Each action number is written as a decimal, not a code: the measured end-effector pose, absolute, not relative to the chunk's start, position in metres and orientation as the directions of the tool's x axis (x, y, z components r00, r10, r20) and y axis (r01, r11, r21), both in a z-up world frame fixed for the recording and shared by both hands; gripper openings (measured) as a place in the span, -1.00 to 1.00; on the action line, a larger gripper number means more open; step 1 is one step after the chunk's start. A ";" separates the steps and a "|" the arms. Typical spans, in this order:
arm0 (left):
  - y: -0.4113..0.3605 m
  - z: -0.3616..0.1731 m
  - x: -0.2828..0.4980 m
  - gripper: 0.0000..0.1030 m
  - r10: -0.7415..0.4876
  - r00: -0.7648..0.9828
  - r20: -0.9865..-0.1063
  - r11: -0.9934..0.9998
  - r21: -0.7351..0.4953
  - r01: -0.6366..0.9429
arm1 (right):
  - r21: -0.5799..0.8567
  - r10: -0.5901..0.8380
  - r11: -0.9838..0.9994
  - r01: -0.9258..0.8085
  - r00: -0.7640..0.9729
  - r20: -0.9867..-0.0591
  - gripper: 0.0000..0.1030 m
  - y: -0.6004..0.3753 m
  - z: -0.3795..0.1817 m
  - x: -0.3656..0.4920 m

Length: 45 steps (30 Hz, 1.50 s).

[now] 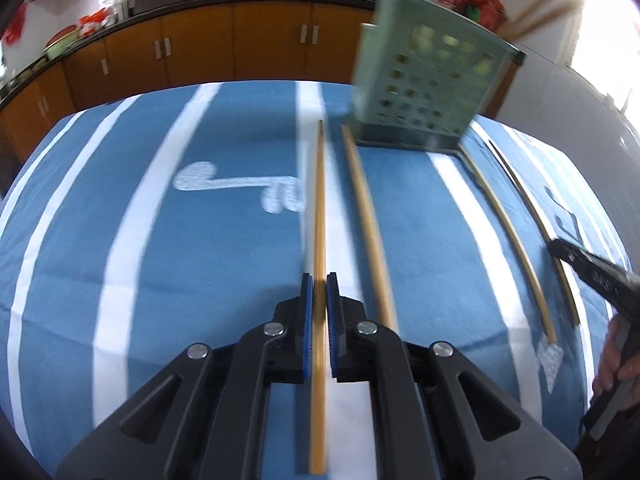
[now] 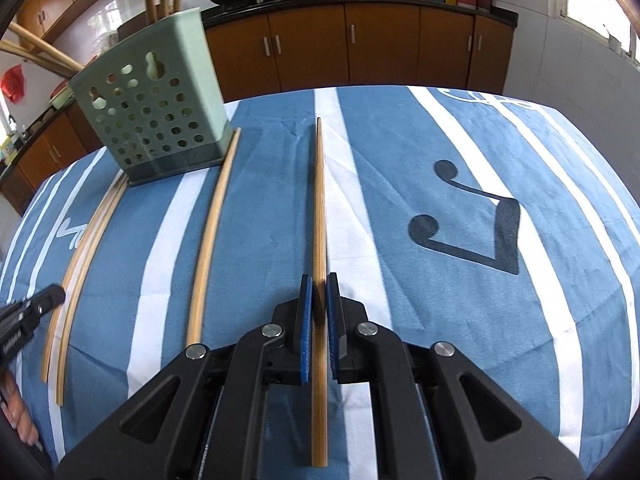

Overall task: Organize utensils
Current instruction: 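Close the right gripper on its chopstick while the left gripper grasps another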

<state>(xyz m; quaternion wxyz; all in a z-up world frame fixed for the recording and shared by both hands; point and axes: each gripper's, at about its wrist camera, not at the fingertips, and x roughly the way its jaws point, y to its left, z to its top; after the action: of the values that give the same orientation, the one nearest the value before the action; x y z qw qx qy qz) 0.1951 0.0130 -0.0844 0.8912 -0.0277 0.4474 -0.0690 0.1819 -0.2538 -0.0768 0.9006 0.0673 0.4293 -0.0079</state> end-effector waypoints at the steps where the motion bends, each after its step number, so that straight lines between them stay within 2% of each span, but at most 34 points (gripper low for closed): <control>1: 0.018 -0.084 0.198 -0.85 -0.141 0.591 -0.794 0.990 -0.114 0.082 | 0.114 0.047 0.991 0.066 0.632 -0.773 -0.85 -0.253 -0.077 0.183; 8: 0.038 -0.084 0.217 -0.85 -0.116 0.605 -0.788 0.991 -0.135 0.014 | 0.113 0.058 0.993 0.045 0.639 -0.767 -0.85 -0.249 -0.078 0.195; 14: 0.039 -0.083 0.213 -0.79 -0.148 0.598 -0.788 0.987 -0.151 0.045 | 0.123 0.075 0.992 0.032 0.636 -0.768 -0.84 -0.251 -0.077 0.191; 24: 0.034 -0.085 0.198 -0.77 -0.131 0.618 -0.775 0.991 -0.091 0.095 | 0.094 0.061 0.995 0.018 0.646 -0.761 -0.83 -0.246 -0.078 0.183; 45: 0.039 -0.086 0.199 -0.76 -0.161 0.617 -0.770 0.987 -0.140 0.082 | 0.094 0.059 0.995 0.019 0.646 -0.761 -0.83 -0.246 -0.078 0.184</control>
<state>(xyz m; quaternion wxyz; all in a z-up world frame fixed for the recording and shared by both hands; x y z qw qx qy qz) 0.1994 0.0395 -0.0859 0.8980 -0.0456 0.4324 -0.0675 0.1836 -0.2464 -0.0782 0.9059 0.0466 0.4207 0.0111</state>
